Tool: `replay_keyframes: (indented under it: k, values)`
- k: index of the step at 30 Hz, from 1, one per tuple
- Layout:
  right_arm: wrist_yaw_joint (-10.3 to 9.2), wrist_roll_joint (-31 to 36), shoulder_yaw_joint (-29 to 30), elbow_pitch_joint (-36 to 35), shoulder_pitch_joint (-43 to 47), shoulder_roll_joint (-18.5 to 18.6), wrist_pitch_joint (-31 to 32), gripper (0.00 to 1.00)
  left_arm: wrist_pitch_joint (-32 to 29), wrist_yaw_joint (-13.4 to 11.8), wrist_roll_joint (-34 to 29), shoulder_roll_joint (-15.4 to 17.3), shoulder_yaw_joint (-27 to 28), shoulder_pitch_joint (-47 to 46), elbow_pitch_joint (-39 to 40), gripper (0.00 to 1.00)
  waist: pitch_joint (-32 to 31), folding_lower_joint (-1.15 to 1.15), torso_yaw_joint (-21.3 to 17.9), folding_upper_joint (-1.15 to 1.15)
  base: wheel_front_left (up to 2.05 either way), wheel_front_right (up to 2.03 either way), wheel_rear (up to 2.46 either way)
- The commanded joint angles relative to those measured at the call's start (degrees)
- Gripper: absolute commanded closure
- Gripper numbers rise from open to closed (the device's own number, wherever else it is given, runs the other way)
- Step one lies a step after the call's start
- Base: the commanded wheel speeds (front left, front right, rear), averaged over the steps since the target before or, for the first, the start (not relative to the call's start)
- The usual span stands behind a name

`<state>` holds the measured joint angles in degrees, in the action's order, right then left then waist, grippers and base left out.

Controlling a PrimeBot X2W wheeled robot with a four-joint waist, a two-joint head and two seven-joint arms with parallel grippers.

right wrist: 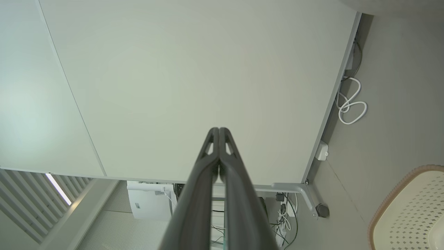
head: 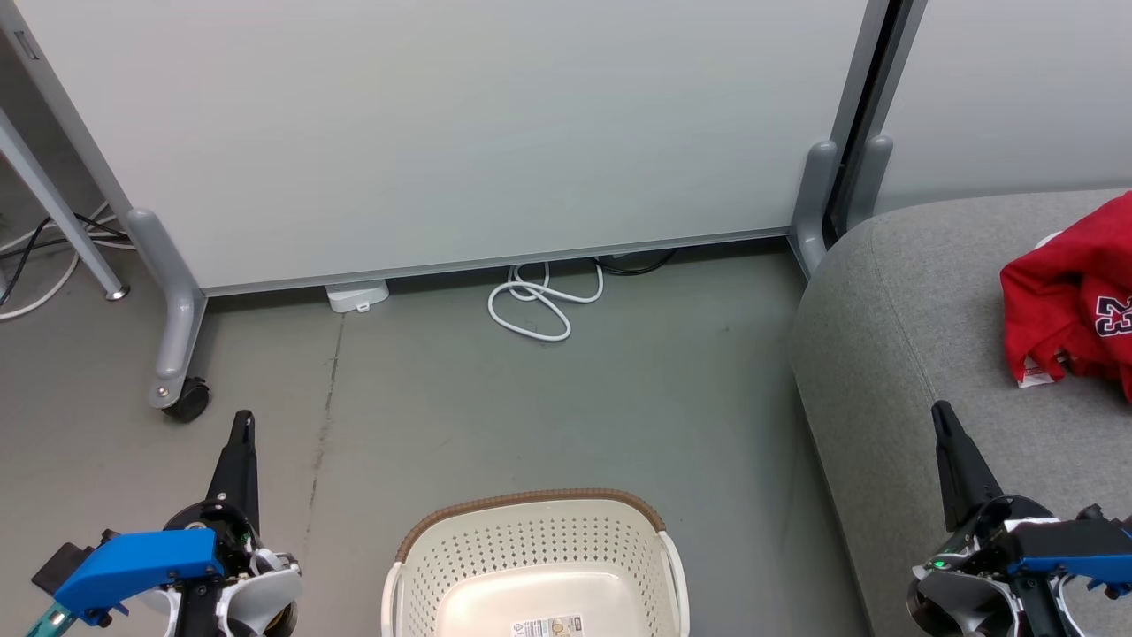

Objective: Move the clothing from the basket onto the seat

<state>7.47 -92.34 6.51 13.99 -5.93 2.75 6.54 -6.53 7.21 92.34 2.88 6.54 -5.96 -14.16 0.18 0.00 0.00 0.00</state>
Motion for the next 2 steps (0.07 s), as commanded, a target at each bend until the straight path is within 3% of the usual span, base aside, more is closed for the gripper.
replay_keyframes:
  k: [1,2]
  values:
    - [0.04,-0.15,0.09,0.08,-0.6,0.23,0.19,1.0,-0.23,0.57,0.14,-0.05,0.17,-0.56,0.22,1.0,0.0,0.0,0.0,0.0,0.0,0.0,0.0]
    - [0.04,-0.15,0.09,0.08,-0.6,0.23,0.19,1.0,-0.23,0.57,0.14,-0.05,0.17,-0.56,0.22,1.0,0.0,0.0,0.0,0.0,0.0,0.0,0.0]
